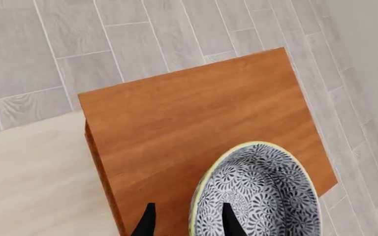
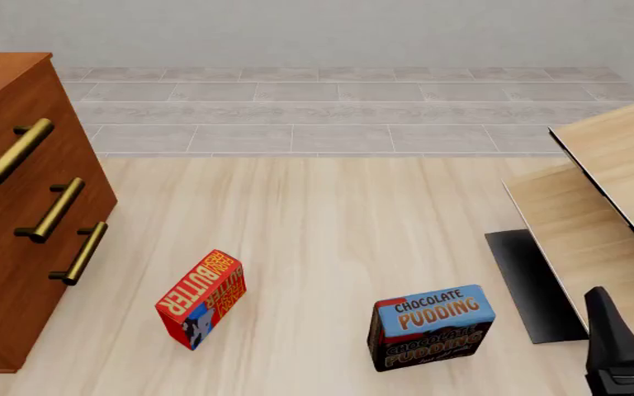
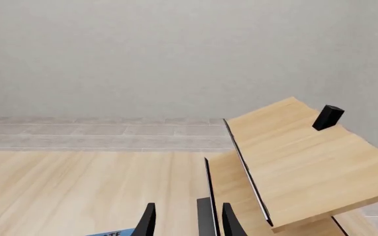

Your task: Close the top drawer of the cabinet and put the bowl on top of it.

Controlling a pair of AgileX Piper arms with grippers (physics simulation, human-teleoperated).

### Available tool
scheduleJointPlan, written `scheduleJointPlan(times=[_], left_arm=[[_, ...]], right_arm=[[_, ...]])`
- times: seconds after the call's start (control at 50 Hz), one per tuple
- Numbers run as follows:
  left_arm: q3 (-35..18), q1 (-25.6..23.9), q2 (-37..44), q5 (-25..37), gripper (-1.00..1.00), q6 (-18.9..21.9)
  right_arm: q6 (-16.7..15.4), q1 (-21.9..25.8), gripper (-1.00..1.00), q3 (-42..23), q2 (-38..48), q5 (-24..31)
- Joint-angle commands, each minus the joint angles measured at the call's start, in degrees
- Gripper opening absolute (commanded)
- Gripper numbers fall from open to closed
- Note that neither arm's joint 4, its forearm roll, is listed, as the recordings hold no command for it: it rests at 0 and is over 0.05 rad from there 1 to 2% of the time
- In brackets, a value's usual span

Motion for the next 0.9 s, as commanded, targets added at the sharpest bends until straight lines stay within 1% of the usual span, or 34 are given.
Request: scheduleJointPlan(times=[0.02,0.04,0.06,0.1,0.12,0.26,0.28,0.34,0.36,0.4,0.44,0.46,0.74,0.78,0.88,0.9], left_arm=[[-2.6,-0.3,-0.4,0.9,1.0,-0.8],[-2.9,0.3,-0.4,1.2,1.0,-0.8],[-3.4,-0.6,-0.5,1.4,1.0,-1.5],[-4.3,0.0,-1.1,2.6,1.0,-1.4],[-4.6,-1.2,-1.3,2.7,1.0,-1.8],[-5.4,-1.1,-2.0,2.9,1.0,-1.9],[-5.4,-0.4,-2.1,2.9,1.0,-2.0],[-5.8,-0.9,-2.5,2.9,1.0,-2.4],[-7.1,0.2,-2.8,2.9,1.0,-2.2],[-6.8,0.1,-2.9,2.9,1.0,-2.3],[-7.7,0.6,-3.3,2.9,1.0,-2.5],[-7.9,1.9,-3.3,2.9,1.0,-2.2],[-10.3,2.2,-5.0,2.9,1.0,-3.6],[-11.5,3.8,-5.2,2.9,1.0,-3.7],[-12.3,3.1,-5.8,2.9,1.0,-4.2],[-12.9,4.1,-5.8,2.9,1.0,-4.0]], right_arm=[[-0.1,0.0,1.0,-0.2,0.0,0.2],[-0.1,0.0,1.0,-0.2,0.0,0.2],[-0.2,0.1,1.0,-0.3,0.0,0.2],[-0.2,0.2,1.0,-0.3,0.0,0.2],[-0.3,0.2,1.0,-0.3,0.0,0.2],[-0.3,0.2,1.0,-0.2,0.0,0.1],[-0.3,0.2,1.0,0.0,0.0,-0.1],[-0.3,0.1,1.0,0.1,0.0,-0.3],[-0.3,0.1,1.0,0.2,0.0,-0.3],[-0.3,0.2,1.0,0.1,0.0,-0.3],[-0.3,0.2,1.0,-0.2,0.0,0.0],[-0.3,0.2,1.0,0.0,0.0,-0.1],[-0.4,0.2,1.0,-0.3,0.0,0.2],[-0.4,0.3,1.0,-0.2,0.0,0.2],[-0.5,0.3,1.0,-0.2,0.0,0.3],[-0.5,0.3,1.0,-0.4,0.0,0.5]])
